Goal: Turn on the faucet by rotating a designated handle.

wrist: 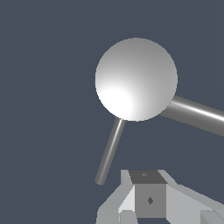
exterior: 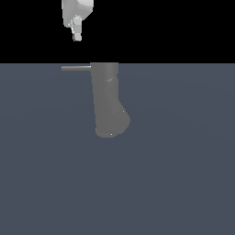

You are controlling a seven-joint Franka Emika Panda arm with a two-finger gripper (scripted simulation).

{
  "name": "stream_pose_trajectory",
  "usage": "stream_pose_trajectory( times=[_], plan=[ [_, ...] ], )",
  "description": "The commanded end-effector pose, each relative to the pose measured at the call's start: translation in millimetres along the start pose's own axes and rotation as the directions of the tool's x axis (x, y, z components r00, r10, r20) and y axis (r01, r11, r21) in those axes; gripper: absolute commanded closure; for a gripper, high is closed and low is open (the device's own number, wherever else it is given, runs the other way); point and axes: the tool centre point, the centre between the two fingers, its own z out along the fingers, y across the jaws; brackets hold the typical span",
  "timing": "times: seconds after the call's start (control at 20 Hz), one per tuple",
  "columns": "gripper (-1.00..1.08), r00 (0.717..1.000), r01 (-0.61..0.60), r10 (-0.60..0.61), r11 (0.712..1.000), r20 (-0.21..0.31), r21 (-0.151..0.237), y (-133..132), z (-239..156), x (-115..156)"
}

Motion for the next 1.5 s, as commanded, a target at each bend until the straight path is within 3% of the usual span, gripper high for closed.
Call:
stream_pose_trajectory(
  times=[0.0, 0.7, 1.45],
  plan=[
    [1.08, 0.998, -0.058, 0.058, 0.998, -0.006, -0.001, -14, 14, -2],
    [1.08, 0.958, -0.284, 0.284, 0.959, -0.043, 0.002, -65, 75, -16],
    [1.08, 0.948, -0.316, 0.316, 0.949, -0.050, 0.004, -64, 85, -20]
  ],
)
